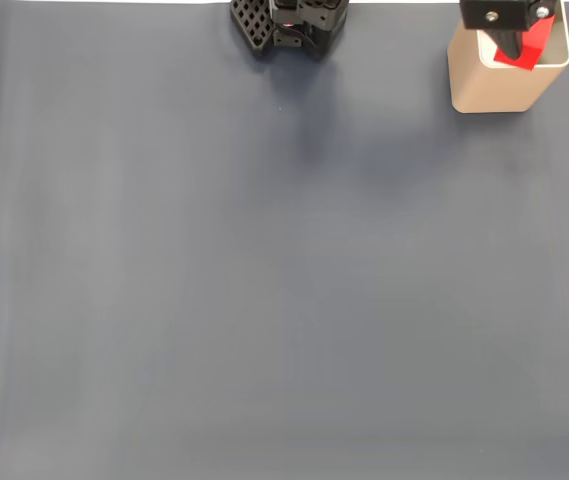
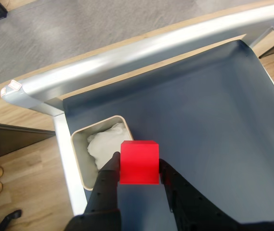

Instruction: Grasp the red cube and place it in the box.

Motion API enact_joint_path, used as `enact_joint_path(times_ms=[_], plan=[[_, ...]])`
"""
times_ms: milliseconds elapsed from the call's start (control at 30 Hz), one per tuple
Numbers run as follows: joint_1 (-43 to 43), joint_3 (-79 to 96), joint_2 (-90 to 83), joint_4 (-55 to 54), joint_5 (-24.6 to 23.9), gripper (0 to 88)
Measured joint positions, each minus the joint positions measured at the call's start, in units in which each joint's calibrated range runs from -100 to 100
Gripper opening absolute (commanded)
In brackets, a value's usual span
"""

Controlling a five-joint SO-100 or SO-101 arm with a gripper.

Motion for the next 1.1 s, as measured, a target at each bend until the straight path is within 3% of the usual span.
enact_joint_path(times_ms=[333,1100], plan=[[-3.76,0.00,0.00,0.08,1.71,0.1],[-8.12,-0.64,2.14,0.08,0.59,0.1]])
